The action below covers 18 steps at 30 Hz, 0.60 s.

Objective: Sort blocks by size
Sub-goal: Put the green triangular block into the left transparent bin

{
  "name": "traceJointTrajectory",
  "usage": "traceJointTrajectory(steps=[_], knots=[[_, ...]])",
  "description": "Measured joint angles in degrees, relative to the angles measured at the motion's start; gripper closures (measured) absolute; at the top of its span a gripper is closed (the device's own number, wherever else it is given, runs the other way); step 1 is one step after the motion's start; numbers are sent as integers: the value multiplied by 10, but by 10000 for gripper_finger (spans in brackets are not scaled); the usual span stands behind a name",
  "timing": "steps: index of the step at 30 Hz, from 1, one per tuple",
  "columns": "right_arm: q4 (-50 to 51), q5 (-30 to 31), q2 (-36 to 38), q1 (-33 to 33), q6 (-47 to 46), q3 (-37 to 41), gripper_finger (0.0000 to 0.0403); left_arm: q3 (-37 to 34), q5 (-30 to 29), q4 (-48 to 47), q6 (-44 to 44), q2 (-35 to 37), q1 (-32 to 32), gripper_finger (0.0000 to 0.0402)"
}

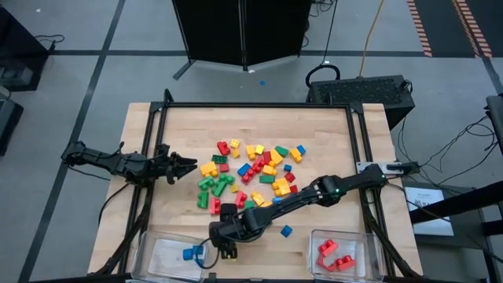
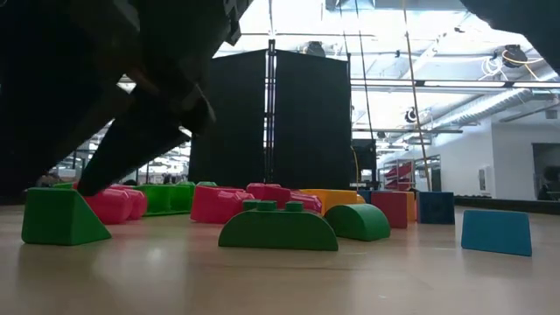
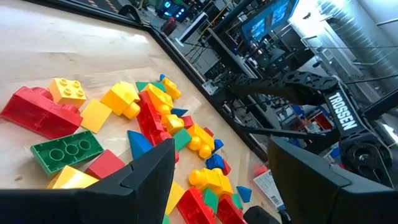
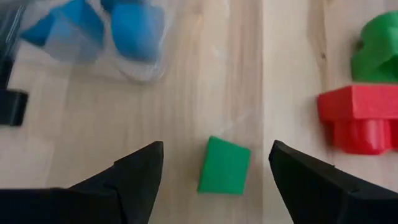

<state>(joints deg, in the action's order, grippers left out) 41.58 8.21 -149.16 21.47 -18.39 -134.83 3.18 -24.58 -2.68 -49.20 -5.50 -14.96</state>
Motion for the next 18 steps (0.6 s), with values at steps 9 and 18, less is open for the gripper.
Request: traceJointTrajectory(steps=[9,18], knots=[[-12,7,-16,-1,-10,5,178,0,0,-6,0,0,0,146],[5,4,-22,0,-38,3,336,0,1,-10,0,0,0,146]])
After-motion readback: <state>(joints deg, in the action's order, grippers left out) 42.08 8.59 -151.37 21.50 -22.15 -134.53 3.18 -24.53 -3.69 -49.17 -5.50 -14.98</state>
